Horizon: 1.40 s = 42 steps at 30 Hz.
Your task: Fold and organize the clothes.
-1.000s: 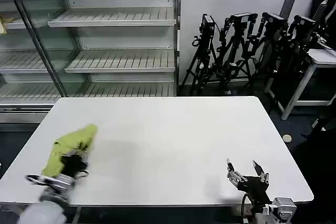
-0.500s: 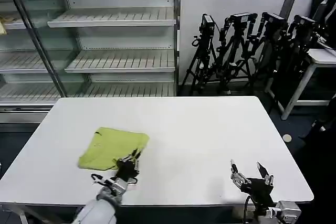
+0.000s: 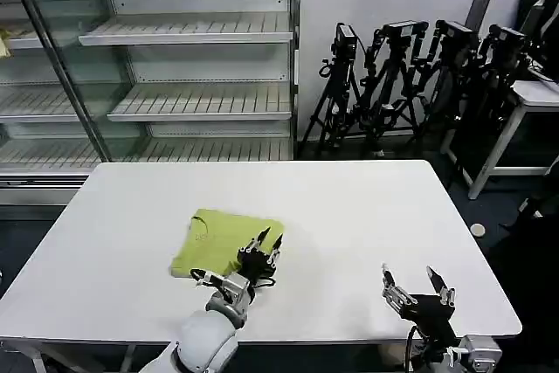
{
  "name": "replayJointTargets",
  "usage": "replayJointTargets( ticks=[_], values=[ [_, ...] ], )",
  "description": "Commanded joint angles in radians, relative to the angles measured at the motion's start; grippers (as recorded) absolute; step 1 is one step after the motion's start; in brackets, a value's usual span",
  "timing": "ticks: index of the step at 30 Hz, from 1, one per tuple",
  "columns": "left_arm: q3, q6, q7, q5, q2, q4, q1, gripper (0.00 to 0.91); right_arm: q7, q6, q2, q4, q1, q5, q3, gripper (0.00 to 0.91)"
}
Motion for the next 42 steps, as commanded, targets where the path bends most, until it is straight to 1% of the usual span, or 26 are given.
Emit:
replayJointTargets(
  ticks=[1, 3, 4, 7, 10, 11, 13, 16, 19, 21, 26, 37, 42],
  values=[
    [-0.099, -0.070, -0.070, -0.303, -0.045, -0.119, 0.073, 0.907, -0.070, 0.111, -0.015, -0.013, 0.027, -0.162, -0.021, 0.907],
    [-0.159, -0.076, -0.088, -0.308, -0.038, -0.181, 0.125, 0.907, -0.055, 0.148, -0.019, -0.026, 0.046, -0.195, -0.021, 0.907],
    [-0.182, -0.100, -0.091, -0.286, -0.033, -0.210, 0.147, 0.907, -0.049, 0.166, -0.020, -0.032, 0.051, -0.207, -0.021, 0.907],
    [-0.351, -0.139, -0.085, -0.203, 0.013, -0.277, 0.269, 0.907, -0.040, 0.195, -0.028, -0.050, 0.064, -0.218, -0.038, 0.907],
    [-0.478, -0.172, -0.059, -0.148, 0.045, -0.316, 0.393, 0.907, -0.040, 0.203, -0.032, -0.062, 0.072, -0.220, -0.065, 0.907],
    [-0.542, -0.185, -0.050, -0.141, 0.055, -0.322, 0.420, 0.907, -0.038, 0.203, -0.032, -0.065, 0.077, -0.220, -0.076, 0.907],
    [-0.621, -0.198, -0.031, -0.150, 0.072, -0.333, 0.494, 0.907, -0.034, 0.197, -0.031, -0.073, 0.089, -0.222, -0.098, 0.907],
    [-0.739, -0.201, 0.030, -0.196, 0.078, -0.342, 0.556, 0.907, -0.034, 0.199, -0.034, -0.090, 0.104, -0.224, -0.128, 0.907],
    [-0.807, -0.196, 0.078, -0.211, 0.074, -0.359, 0.595, 0.907, -0.023, 0.205, -0.045, -0.092, 0.109, -0.222, -0.142, 0.907],
    [-0.834, -0.181, 0.106, -0.211, 0.069, -0.372, 0.612, 0.907, -0.014, 0.193, -0.050, -0.094, 0.118, -0.215, -0.151, 0.907],
    [-0.855, -0.149, 0.135, -0.220, 0.044, -0.406, 0.640, 0.907, -0.020, 0.195, -0.050, -0.111, 0.138, -0.195, -0.173, 0.907],
    [-0.861, -0.155, 0.160, -0.194, 0.002, -0.430, 0.676, 0.907, -0.024, 0.190, -0.053, -0.115, 0.154, -0.198, -0.191, 0.907],
    [-0.849, -0.157, 0.157, -0.179, -0.014, -0.436, 0.686, 0.907, -0.038, 0.193, -0.054, -0.115, 0.152, -0.206, -0.186, 0.907]
  ],
)
